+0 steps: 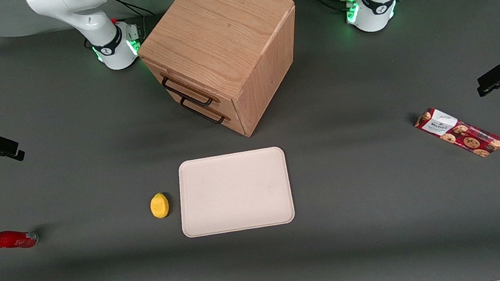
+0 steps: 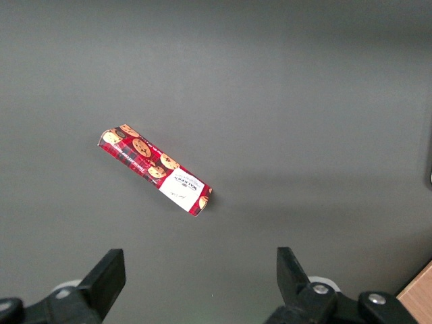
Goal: Open upper drawer
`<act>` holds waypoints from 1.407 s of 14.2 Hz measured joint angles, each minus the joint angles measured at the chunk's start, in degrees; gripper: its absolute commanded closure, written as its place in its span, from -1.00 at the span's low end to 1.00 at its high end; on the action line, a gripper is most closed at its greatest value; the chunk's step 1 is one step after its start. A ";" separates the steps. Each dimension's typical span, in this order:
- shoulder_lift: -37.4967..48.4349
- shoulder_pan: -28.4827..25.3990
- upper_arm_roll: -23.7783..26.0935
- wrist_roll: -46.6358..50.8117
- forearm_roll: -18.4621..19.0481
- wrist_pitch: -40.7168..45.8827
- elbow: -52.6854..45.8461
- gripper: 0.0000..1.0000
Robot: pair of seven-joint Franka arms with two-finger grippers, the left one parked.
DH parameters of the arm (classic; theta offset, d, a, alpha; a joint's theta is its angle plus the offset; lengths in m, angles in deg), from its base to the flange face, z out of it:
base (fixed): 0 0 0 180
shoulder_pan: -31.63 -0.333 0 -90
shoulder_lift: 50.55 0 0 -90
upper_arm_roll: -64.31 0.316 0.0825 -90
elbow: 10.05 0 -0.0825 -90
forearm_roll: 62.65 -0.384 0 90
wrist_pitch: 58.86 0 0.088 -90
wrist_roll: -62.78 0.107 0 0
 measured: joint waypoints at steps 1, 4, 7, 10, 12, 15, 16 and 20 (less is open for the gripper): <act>0.00 0.00 0.00 0.00 0.00 0.00 0.00 -1.00; 0.00 0.13 -0.11 0.00 -1.10 0.00 0.00 -1.00; 0.00 0.56 -0.47 0.02 -3.22 0.00 0.00 -1.00; 0.00 0.58 -0.46 0.03 -3.42 0.00 0.00 -1.00; 0.00 0.58 -0.36 0.03 -3.06 0.00 0.00 -1.00; 0.00 0.57 -0.14 0.03 -1.00 0.00 0.00 -1.00; 0.00 0.57 -0.08 0.03 -0.74 0.00 0.00 -1.00; 0.00 0.48 0.15 0.03 -0.61 0.00 0.00 -1.00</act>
